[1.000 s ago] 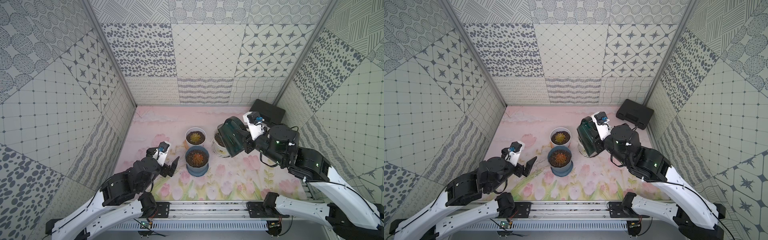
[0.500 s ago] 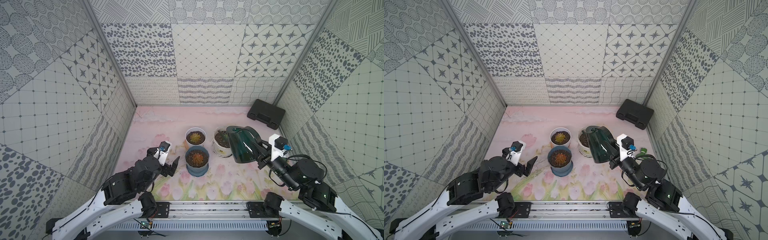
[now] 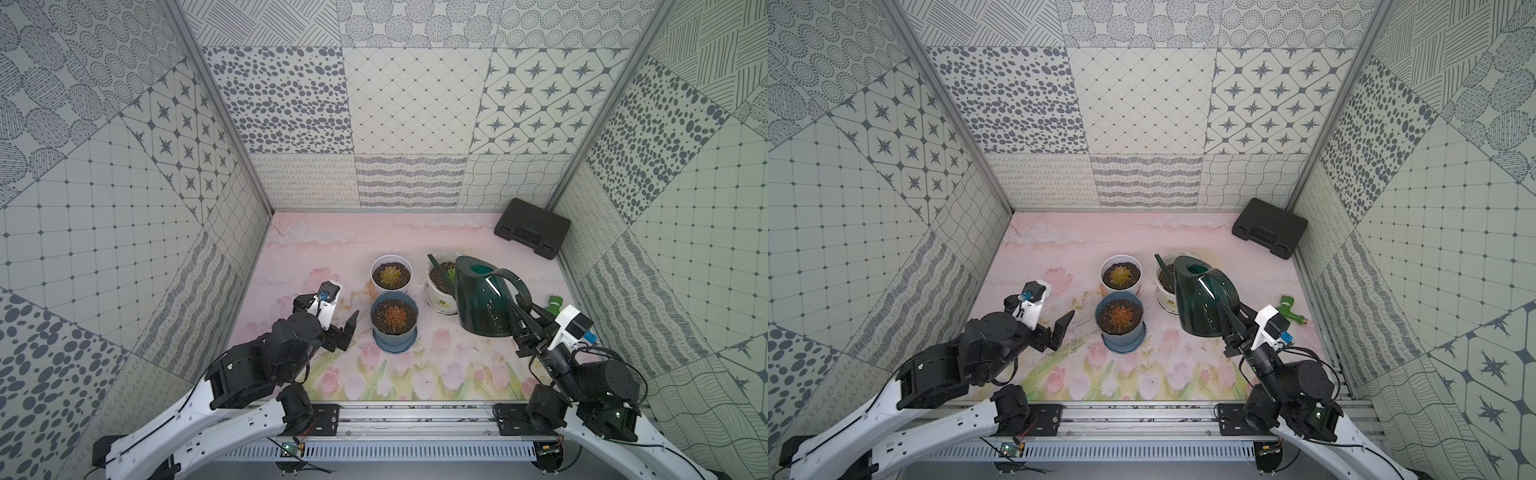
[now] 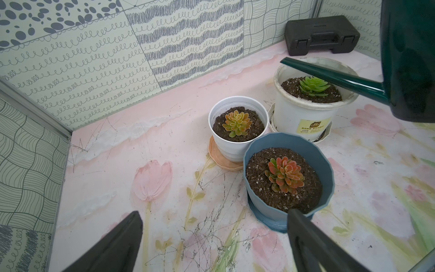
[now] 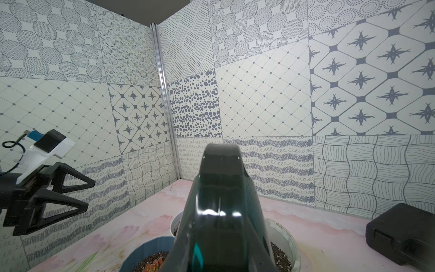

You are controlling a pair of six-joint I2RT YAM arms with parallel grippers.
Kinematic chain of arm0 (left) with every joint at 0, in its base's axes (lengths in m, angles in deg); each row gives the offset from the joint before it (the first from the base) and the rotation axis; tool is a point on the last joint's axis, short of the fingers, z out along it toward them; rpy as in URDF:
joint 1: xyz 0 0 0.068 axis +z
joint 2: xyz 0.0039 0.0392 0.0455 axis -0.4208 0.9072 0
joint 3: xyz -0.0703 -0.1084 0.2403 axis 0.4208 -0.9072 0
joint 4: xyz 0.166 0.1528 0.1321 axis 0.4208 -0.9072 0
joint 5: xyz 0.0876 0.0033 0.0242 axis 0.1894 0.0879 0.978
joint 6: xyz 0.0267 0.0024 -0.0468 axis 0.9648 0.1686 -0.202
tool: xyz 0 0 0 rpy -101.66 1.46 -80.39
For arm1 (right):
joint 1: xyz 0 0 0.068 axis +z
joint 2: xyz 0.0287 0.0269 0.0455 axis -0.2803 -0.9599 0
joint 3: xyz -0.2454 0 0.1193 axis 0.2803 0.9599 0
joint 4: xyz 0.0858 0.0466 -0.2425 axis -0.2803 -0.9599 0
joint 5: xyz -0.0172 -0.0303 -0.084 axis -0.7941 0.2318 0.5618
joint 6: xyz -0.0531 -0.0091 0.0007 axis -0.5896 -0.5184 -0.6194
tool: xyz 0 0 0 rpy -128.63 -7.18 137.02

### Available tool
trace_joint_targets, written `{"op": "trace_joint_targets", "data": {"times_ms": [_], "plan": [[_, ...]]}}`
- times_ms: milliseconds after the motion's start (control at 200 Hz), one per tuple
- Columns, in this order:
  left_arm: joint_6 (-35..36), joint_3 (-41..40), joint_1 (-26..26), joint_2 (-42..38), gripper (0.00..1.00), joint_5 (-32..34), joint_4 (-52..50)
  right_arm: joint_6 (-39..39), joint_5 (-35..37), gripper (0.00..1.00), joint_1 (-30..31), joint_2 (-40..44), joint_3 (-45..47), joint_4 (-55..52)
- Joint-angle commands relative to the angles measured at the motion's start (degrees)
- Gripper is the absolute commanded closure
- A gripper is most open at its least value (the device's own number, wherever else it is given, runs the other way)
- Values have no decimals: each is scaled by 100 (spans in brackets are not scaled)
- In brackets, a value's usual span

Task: Water the succulent around the soil edge
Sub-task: Water the soil of the potted plant with water.

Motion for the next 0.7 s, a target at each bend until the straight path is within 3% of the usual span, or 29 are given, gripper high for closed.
{"op": "trace_joint_targets", "data": {"times_ms": [0,145,480,695], "plan": [[157,-97,36,27,1,183,421,17,-437,100,-14,95,340,1580],[275,-164,28,86,1,189,521,-135,-642,100,-13,94,708,2380],[480,-289,30,115,1,278,699,-253,-863,100,-12,87,800,2932],[526,-308,35,121,2,304,660,-93,-789,100,-17,-62,121,1592]]}}
